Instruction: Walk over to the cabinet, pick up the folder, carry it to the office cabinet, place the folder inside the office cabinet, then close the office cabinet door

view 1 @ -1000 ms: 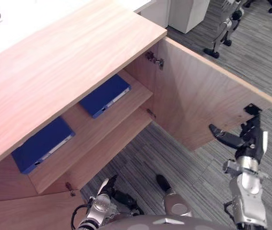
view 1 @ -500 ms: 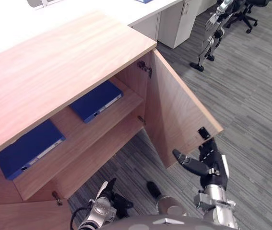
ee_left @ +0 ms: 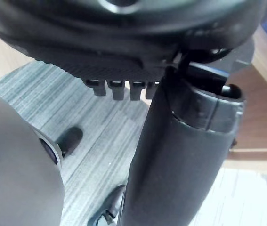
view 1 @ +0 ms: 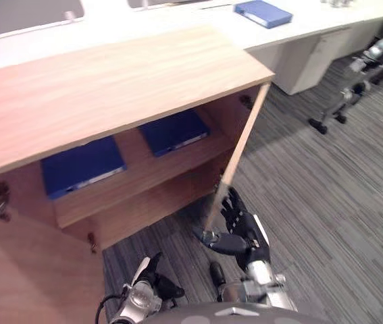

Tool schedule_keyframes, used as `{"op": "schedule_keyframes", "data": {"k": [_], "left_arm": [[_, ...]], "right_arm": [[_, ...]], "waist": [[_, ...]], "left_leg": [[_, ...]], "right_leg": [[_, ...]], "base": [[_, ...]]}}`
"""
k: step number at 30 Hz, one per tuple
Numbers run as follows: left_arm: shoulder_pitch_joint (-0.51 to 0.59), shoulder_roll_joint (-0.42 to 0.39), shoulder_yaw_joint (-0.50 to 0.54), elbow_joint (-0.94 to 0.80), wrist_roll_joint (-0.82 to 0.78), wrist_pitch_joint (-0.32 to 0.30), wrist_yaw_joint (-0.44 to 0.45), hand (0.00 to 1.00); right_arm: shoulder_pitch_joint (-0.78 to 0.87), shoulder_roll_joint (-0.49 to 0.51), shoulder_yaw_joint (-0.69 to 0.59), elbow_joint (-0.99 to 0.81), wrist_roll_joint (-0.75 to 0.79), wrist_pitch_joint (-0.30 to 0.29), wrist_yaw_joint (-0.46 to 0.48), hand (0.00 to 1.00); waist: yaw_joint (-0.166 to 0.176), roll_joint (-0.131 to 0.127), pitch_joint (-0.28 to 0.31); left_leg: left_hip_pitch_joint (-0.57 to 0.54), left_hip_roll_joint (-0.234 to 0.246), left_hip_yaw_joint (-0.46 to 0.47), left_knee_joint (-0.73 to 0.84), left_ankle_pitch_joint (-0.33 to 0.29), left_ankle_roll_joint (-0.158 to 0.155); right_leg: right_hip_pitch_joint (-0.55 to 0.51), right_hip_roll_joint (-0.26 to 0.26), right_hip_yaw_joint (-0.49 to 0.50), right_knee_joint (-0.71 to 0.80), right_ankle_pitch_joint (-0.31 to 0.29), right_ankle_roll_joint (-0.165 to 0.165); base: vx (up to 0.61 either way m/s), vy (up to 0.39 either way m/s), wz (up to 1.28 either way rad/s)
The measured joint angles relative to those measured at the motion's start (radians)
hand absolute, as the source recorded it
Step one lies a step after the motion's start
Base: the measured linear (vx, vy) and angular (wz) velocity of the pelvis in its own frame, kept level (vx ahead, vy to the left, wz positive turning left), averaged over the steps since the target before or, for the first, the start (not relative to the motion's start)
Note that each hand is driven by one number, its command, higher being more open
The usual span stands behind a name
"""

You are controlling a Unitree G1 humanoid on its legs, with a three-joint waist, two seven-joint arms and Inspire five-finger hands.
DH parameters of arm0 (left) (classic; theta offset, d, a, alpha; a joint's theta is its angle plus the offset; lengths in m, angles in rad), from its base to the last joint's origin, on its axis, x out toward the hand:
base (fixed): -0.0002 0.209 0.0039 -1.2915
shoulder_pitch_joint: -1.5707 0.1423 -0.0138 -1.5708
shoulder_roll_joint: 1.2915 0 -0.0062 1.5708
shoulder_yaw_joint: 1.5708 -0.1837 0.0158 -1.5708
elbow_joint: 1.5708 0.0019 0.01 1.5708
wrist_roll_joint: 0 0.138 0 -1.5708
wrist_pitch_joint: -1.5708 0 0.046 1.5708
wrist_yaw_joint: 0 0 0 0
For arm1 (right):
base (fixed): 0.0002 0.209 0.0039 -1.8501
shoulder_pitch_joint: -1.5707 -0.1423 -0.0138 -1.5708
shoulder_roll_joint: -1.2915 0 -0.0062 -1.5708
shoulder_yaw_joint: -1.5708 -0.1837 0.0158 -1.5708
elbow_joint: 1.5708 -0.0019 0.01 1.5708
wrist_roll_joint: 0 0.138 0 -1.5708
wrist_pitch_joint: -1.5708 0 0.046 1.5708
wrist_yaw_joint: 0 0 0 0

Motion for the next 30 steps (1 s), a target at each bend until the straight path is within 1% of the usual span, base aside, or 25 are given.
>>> {"op": "schedule_keyframes", "data": {"k": [1,2,3,4,5,9,11,13,15,17,18,19,21,23,24,26,30], "left_arm": [[0.007,0.019,0.011,-0.025,-0.003,-0.001,0.002,1.0],[-0.011,0.021,0.031,-0.028,-0.004,0.004,0.006,1.0],[-0.013,0.013,0.035,-0.029,-0.004,0.003,0.009,1.0],[-0.015,0.003,0.043,-0.029,-0.005,0.0,0.01,1.0],[-0.011,0.004,0.048,-0.028,-0.006,0.003,0.012,1.0],[-0.009,0.016,0.049,-0.023,-0.014,0.005,0.014,1.0],[-0.011,0.024,0.049,-0.018,-0.02,0.005,0.014,1.0],[-0.017,0.027,0.051,-0.011,-0.034,0.006,0.012,1.0],[-0.018,0.044,0.051,-0.01,-0.047,0.006,0.01,1.0],[-0.019,0.054,0.051,-0.009,-0.05,0.006,0.008,1.0],[-0.022,0.061,0.051,-0.009,-0.052,0.006,0.006,1.0],[-0.025,0.061,0.051,-0.009,-0.055,0.006,0.006,1.0],[-0.03,0.063,0.052,-0.009,-0.061,0.006,0.004,1.0],[-0.032,0.062,0.051,-0.006,-0.062,0.006,0.001,1.0],[-0.034,0.061,0.05,-0.005,-0.062,0.006,-0.001,1.0],[-0.05,0.043,0.047,0.009,-0.065,0.002,-0.014,1.0],[-0.055,0.026,0.044,0.014,-0.08,0.004,-0.017,1.0]], "right_arm": [[-0.049,0.027,-0.001,0.013,-0.015,0.0,-0.001,1.0],[-0.105,0.045,-0.039,0.041,-0.03,-0.006,-0.001,1.0],[-0.137,0.042,-0.062,0.054,-0.044,-0.005,-0.003,1.0],[-0.198,0.032,-0.099,0.089,-0.049,-0.005,-0.009,1.0],[-0.236,0.026,-0.126,0.122,-0.051,-0.004,-0.016,1.0],[-0.317,-0.003,-0.206,0.18,-0.052,-0.012,-0.032,1.0],[-0.383,-0.027,-0.274,0.231,-0.048,-0.018,-0.042,1.0],[-0.42,-0.037,-0.322,0.264,-0.047,-0.024,-0.051,1.0],[-0.459,-0.041,-0.385,0.321,-0.044,-0.03,-0.068,1.0],[-0.472,-0.049,-0.383,0.345,-0.044,-0.031,-0.066,1.0],[-0.502,-0.055,-0.383,0.393,-0.043,-0.029,-0.064,1.0],[-0.514,-0.056,-0.385,0.408,-0.043,-0.029,-0.064,1.0],[-0.542,-0.065,-0.387,0.432,-0.042,-0.028,-0.066,1.0],[-0.541,-0.07,-0.387,0.443,-0.042,-0.037,-0.063,1.0],[-0.547,-0.077,-0.39,0.453,-0.041,-0.032,-0.065,1.0],[-0.585,-0.119,-0.41,0.53,-0.035,-0.005,-0.062,1.0],[-0.603,-0.129,-0.433,0.581,-0.024,0.012,-0.058,1.0]], "waist": [[0.0,-0.058,-0.021],[0.008,-0.079,-0.021],[0.02,-0.069,-0.016],[0.041,-0.048,-0.001],[0.047,-0.044,0.0],[0.049,-0.045,-0.001],[0.056,-0.033,0.007],[0.059,-0.021,0.016],[0.068,-0.018,0.019],[0.068,-0.021,0.024],[0.069,-0.022,0.035],[0.069,-0.021,0.043],[0.07,-0.014,0.057],[0.063,-0.006,0.067],[0.062,-0.004,0.069],[0.066,0.006,0.076],[0.066,0.027,0.091]], "left_leg": [[-0.013,-0.03,-0.008,0.012,-0.025,-0.042],[-0.087,-0.037,-0.029,0.199,-0.023,0.029],[-0.104,-0.027,-0.048,0.26,-0.081,0.038],[-0.101,-0.022,-0.067,0.262,-0.12,0.044],[-0.08,-0.045,-0.072,0.197,-0.101,0.043],[-0.047,-0.098,-0.086,0.061,-0.056,0.046],[-0.031,-0.121,-0.104,0.003,-0.033,0.046],[-0.032,-0.123,-0.113,0.003,-0.014,0.055],[-0.027,-0.13,-0.139,0.003,-0.008,0.057],[-0.023,-0.13,-0.145,0.003,-0.006,0.06],[-0.018,-0.129,-0.15,0.003,-0.006,0.061],[-0.013,-0.128,-0.153,0.003,-0.006,0.061],[-0.011,-0.123,-0.153,0.003,-0.005,0.063],[-0.005,-0.113,-0.15,0.003,-0.006,0.062],[-0.004,-0.111,-0.15,0.002,-0.006,0.062],[-0.002,-0.103,-0.151,0.002,-0.005,0.056],[0.001,-0.091,-0.151,0.002,-0.003,0.047]], "right_leg": [[-0.004,-0.033,-0.014,0.052,-0.067,-0.052],[-0.009,-0.064,-0.045,0.039,-0.04,-0.006],[-0.001,-0.06,-0.055,0.029,-0.04,-0.006],[0.028,-0.05,-0.067,0.003,-0.036,-0.012],[0.035,-0.061,-0.067,-0.016,-0.042,-0.021],[0.035,-0.093,-0.076,-0.037,-0.042,-0.02],[0.039,-0.106,-0.088,-0.043,-0.042,-0.021],[0.057,-0.108,-0.1,-0.052,-0.041,-0.019],[0.078,-0.109,-0.115,-0.06,-0.04,-0.017],[0.087,-0.109,-0.12,-0.065,-0.035,-0.008],[0.094,-0.108,-0.125,-0.066,-0.035,0.007],[0.099,-0.107,-0.127,-0.067,-0.036,0.011],[0.102,-0.102,-0.129,-0.068,-0.038,0.016],[0.104,-0.093,-0.125,-0.069,-0.035,0.023],[0.105,-0.09,-0.124,-0.069,-0.035,0.023],[0.107,-0.082,-0.126,-0.069,-0.036,0.023],[0.107,-0.071,-0.125,-0.069,-0.036,0.023]], "base": [[-0.02,0.052,1.05],[0.01,0.061,0.98],[0.03,0.062,0.59],[0.08,0.103,0.29],[0.07,0.122,0.3],[0.05,0.141,0.42],[0.07,0.123,0.42],[0.06,0.051,0.44],[0.1,0.014,0.46],[0.1,-0.02,0.17],[0.09,-0.042,0.11],[0.09,-0.062,0.11],[0.05,-0.059,0.01],[0.05,-0.063,-0.12],[0.02,-0.052,-0.1],[0.0,-0.041,0.0],[0.0,-0.03,-0.02]]}}
